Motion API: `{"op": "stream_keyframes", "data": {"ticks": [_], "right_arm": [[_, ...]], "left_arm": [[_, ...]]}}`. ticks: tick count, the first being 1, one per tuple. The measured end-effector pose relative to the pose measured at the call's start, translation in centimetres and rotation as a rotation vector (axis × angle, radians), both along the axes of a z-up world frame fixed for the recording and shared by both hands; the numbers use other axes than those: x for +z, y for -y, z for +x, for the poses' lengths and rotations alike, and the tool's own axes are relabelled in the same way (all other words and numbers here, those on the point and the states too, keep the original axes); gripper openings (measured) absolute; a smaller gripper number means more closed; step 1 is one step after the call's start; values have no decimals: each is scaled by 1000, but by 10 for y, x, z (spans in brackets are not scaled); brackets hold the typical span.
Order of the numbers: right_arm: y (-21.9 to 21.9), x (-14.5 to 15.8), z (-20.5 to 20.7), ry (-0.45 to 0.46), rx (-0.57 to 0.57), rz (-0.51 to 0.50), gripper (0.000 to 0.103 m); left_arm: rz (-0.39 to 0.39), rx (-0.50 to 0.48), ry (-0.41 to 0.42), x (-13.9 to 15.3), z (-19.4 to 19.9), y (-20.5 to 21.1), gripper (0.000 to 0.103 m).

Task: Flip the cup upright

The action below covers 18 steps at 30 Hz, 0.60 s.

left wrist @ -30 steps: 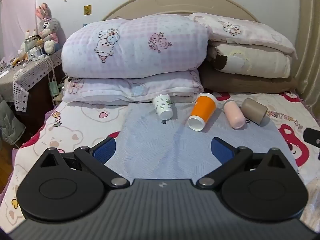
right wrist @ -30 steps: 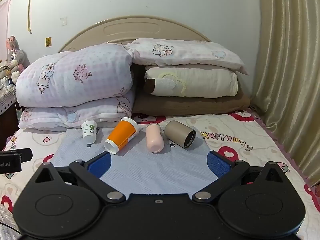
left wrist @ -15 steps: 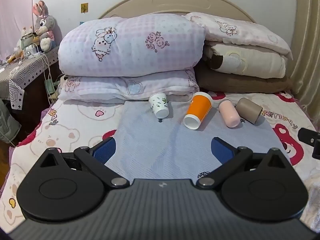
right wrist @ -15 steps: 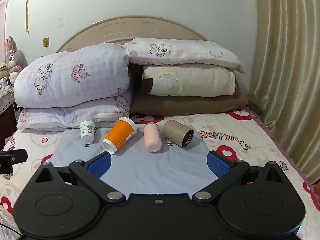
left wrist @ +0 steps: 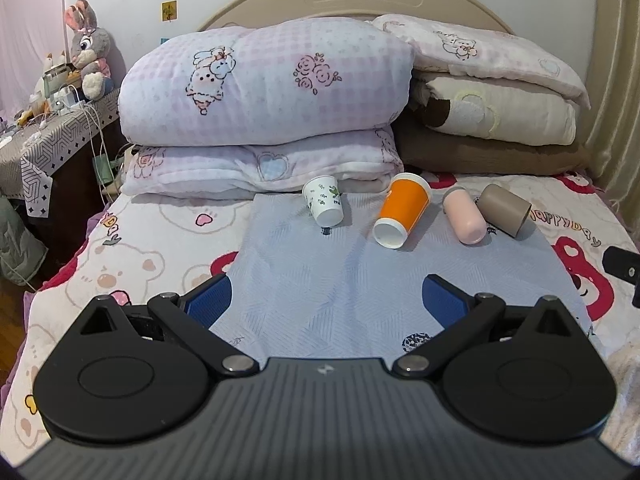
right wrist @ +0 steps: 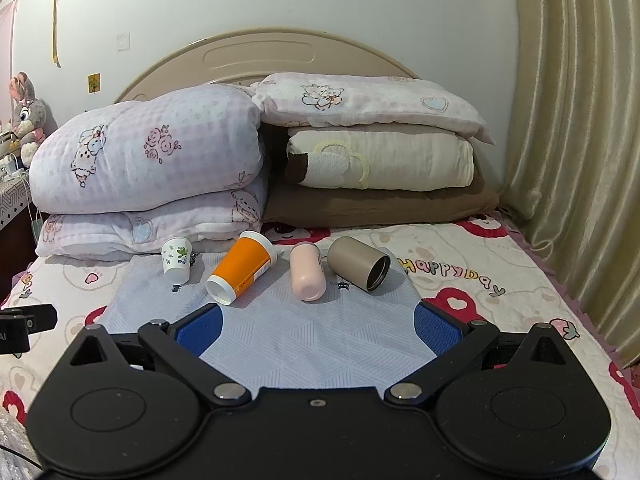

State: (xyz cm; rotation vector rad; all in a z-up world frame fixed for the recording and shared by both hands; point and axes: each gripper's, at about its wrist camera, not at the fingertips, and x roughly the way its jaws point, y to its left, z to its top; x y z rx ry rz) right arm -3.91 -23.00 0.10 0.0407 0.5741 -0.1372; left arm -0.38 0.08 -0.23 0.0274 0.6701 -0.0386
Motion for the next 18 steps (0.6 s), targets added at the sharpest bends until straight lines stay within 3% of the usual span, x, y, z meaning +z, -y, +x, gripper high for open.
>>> {"op": "stream_keyframes", "data": {"ticks": [18], "right_arm": [[1,-3,-1,-11,1,-9,103]], "left_arm": [[29,-10,-12,-7,-2,3,103]]}}
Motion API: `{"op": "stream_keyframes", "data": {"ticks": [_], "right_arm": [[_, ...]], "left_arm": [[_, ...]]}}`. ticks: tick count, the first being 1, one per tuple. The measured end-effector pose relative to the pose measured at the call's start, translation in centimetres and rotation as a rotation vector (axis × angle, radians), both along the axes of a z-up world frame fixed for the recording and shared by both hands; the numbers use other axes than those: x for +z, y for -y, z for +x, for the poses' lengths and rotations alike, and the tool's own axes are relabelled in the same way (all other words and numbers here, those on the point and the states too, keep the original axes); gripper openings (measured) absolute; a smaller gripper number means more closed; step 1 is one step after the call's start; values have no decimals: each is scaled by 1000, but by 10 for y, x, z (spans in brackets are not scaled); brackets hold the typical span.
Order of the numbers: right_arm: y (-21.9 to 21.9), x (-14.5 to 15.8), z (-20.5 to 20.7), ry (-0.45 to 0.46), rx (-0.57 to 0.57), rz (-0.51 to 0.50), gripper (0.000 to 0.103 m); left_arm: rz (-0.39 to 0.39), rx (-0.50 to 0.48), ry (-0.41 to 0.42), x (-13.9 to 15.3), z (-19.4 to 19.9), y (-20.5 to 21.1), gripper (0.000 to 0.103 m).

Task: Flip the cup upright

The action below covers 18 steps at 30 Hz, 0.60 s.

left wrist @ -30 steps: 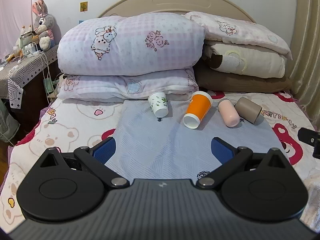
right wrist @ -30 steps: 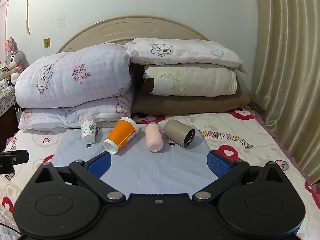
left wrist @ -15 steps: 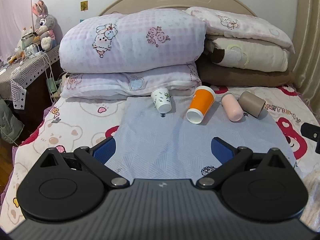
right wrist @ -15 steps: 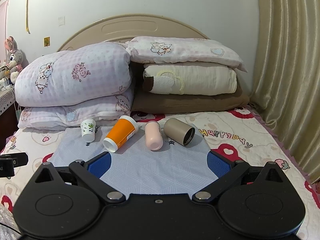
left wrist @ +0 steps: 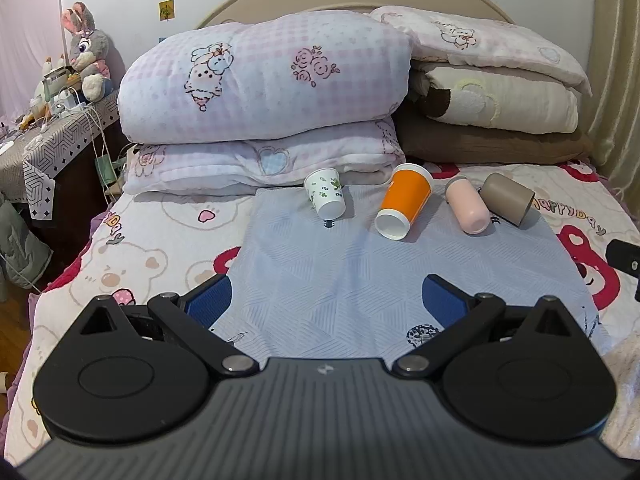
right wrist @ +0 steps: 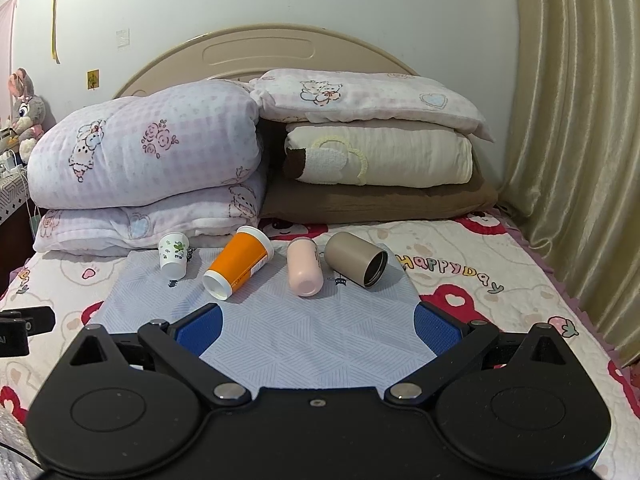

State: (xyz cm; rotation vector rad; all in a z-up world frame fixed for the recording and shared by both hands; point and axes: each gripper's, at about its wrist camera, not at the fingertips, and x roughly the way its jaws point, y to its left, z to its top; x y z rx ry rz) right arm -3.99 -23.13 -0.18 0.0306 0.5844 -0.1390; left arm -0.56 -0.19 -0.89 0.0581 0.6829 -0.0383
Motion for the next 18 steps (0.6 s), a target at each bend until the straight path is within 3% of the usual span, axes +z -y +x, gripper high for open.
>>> {"op": "stream_keyframes", "data": {"ticks": [18], "right_arm": [[3,-2,-2,-2,-1,-4,103]], "left_arm": [[-14,-29,12,6,-9,0,103]]}}
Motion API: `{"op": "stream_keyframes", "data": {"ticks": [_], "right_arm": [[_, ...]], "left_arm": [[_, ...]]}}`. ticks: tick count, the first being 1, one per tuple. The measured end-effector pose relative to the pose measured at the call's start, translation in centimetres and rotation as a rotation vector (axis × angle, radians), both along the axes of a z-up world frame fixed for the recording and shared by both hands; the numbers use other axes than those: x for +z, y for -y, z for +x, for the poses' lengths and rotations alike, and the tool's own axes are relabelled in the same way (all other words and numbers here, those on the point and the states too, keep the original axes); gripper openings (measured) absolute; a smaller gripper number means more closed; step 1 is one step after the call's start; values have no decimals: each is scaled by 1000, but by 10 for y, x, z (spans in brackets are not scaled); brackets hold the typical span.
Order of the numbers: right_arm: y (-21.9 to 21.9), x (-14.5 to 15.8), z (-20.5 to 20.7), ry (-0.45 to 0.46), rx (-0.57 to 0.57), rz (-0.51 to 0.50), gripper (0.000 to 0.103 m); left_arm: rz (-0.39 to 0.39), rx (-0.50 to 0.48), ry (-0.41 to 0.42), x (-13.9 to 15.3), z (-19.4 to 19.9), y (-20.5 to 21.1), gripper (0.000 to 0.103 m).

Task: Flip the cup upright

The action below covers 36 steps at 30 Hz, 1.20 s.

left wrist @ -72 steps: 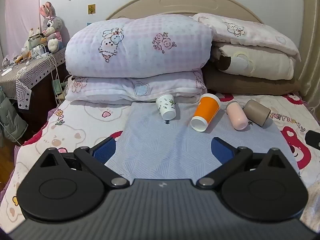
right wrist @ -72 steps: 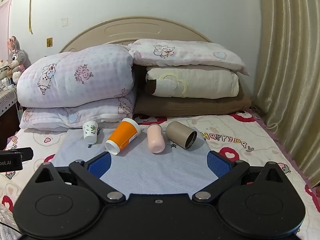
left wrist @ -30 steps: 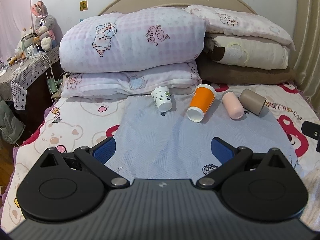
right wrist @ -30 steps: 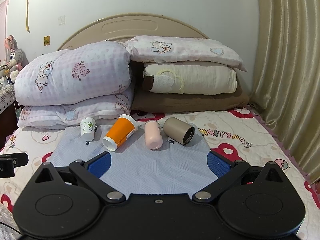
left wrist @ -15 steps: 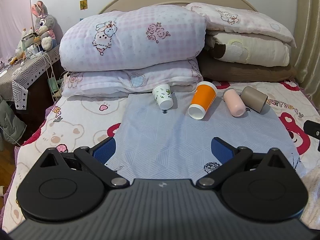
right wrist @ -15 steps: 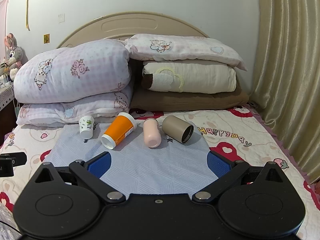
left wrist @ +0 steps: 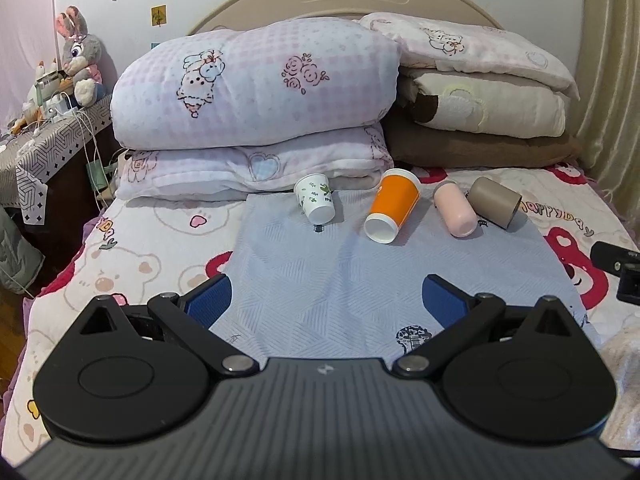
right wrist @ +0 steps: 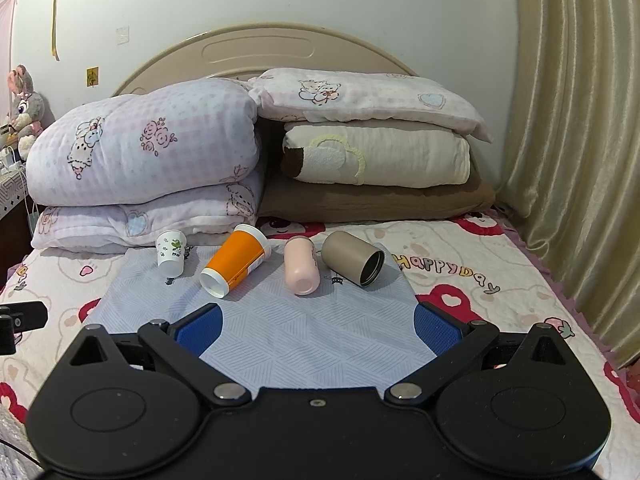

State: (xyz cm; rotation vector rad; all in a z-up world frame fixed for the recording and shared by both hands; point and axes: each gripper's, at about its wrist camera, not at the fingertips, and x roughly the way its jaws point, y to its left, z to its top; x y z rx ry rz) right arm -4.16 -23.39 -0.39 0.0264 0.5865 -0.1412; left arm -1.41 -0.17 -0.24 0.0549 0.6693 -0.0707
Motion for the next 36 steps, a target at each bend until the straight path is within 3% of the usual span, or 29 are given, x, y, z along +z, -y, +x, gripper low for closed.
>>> {"op": "stream_keyframes", "data": {"ticks": [12,19,24,30,32,36], "right_arm": [[0,-5,0,-28,12,-3,103],[6,2,6,-43,58,79,103],[15,13,23,-42,144,153,103],[16,13,70,-53,344,235,103],[14,7,95,-94,391,239,103],[8,-19,153,-222,464,310,98]], "left_arm": [[14,1,-36,-2,6,0,103],[-32,-108,-12,24,17,5,103],[-61,-167,-39,35,56,12,103],[-106,-167,-95,21,128,15,103],[-110,-152,-107,14,154,17,103],[-30,-114,-97,-6,202,28,103]]}}
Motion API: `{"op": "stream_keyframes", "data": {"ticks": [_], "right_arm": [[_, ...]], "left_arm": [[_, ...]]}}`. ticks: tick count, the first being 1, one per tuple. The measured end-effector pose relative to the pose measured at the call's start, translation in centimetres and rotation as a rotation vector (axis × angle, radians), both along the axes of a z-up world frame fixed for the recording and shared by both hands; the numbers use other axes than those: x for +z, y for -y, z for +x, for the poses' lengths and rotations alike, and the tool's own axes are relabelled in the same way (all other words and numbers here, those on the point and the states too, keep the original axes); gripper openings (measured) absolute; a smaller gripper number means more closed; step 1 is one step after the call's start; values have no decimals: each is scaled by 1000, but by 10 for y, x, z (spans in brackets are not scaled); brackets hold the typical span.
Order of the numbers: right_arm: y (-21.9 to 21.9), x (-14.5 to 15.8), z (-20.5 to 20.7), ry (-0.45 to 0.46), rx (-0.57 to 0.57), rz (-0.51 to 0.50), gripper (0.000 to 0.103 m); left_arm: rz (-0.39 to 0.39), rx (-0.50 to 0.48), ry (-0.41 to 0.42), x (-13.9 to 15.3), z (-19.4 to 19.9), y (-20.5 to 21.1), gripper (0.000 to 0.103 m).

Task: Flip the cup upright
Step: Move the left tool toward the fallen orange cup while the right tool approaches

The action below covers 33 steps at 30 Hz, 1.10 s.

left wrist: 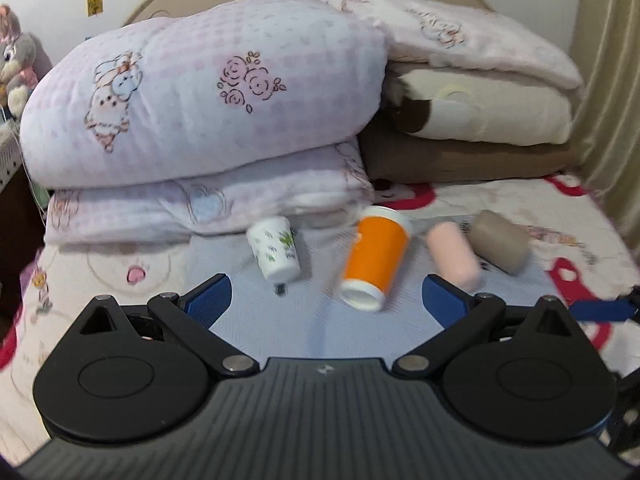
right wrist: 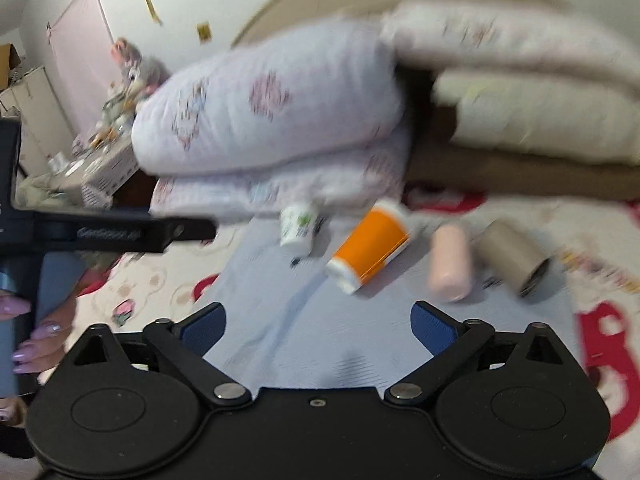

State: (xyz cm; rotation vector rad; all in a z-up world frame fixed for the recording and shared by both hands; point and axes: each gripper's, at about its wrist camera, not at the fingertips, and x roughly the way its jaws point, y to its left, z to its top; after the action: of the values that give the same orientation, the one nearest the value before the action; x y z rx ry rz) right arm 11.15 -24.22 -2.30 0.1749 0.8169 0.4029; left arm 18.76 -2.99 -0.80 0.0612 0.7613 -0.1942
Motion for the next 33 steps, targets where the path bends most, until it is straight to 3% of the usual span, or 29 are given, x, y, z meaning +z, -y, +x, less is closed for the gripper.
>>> {"op": "stream_keyframes", "data": {"ticks": [5,8,11,16,22,28,33], "right_arm": [[-11,-43,67,-120,33,61,98],[-22,-69,102,-165,34,75,97],[-27,-94,122,-159,-19,65,90],[-27,-126,127,-139,-66,159,90],[-35,-167,162,-139,-136,199,90],[-41,-190,179,-189,-232,203,90],[-38,-199,182,-206,-209,241,90]], "left_arm": [[-15,-15,-30,-34,59,10,102],[-74,-39,-72,-60,87,13,101],[-189,-63,-130,-90,105,2,101],[-270,-43,-143,-128,122,-20,100],[-324,-54,-157,-143,136,-25,98],[-323,-33,-149,-146,144,-22,97],[-349,-50,-173,-154,146,-20,95]]}}
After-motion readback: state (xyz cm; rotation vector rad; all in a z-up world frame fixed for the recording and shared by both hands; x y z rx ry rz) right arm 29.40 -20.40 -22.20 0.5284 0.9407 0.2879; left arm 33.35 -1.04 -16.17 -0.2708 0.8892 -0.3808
